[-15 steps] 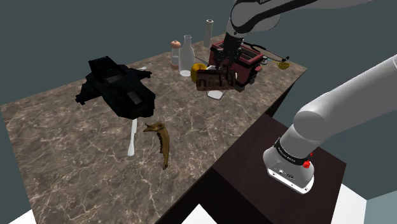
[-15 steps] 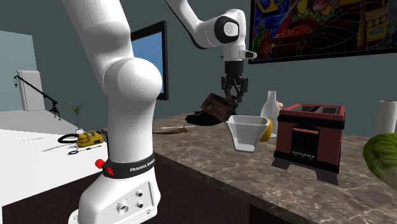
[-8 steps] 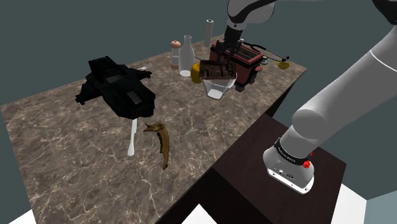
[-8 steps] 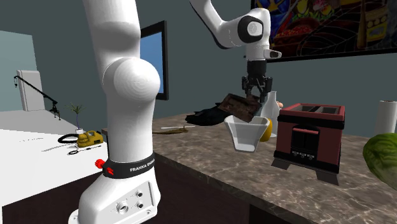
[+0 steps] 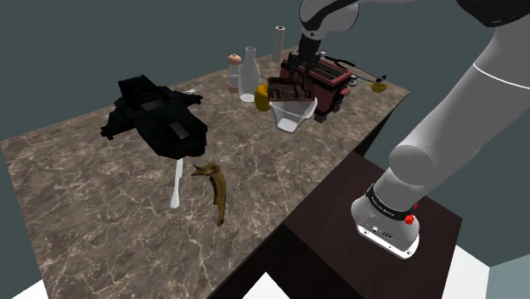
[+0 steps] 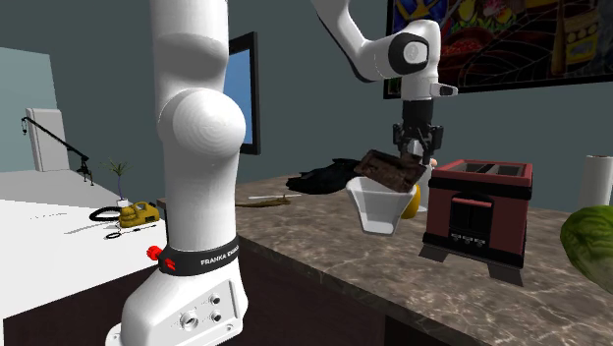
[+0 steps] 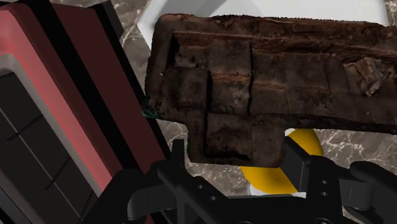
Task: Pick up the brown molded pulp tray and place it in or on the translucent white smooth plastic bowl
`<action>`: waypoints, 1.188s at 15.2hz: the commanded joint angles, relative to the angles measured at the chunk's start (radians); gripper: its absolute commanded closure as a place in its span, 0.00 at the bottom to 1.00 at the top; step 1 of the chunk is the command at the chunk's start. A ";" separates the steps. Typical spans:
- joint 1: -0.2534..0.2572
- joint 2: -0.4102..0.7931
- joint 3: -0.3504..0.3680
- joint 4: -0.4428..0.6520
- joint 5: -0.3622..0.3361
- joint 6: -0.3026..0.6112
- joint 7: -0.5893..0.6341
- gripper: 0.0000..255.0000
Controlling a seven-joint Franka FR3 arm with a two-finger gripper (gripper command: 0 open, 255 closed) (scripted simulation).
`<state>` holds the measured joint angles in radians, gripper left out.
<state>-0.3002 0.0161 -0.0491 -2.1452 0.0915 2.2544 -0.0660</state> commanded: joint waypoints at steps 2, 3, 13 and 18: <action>-0.001 0.022 -0.001 -0.022 0.004 0.035 -0.005 1.00; -0.001 0.029 0.000 -0.028 0.005 0.048 -0.007 1.00; -0.001 0.071 0.001 -0.059 0.015 0.121 -0.017 1.00; -0.003 0.080 0.000 -0.052 0.017 0.121 -0.022 0.00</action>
<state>-0.3017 0.0866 -0.0476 -2.1966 0.1090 2.3958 -0.0865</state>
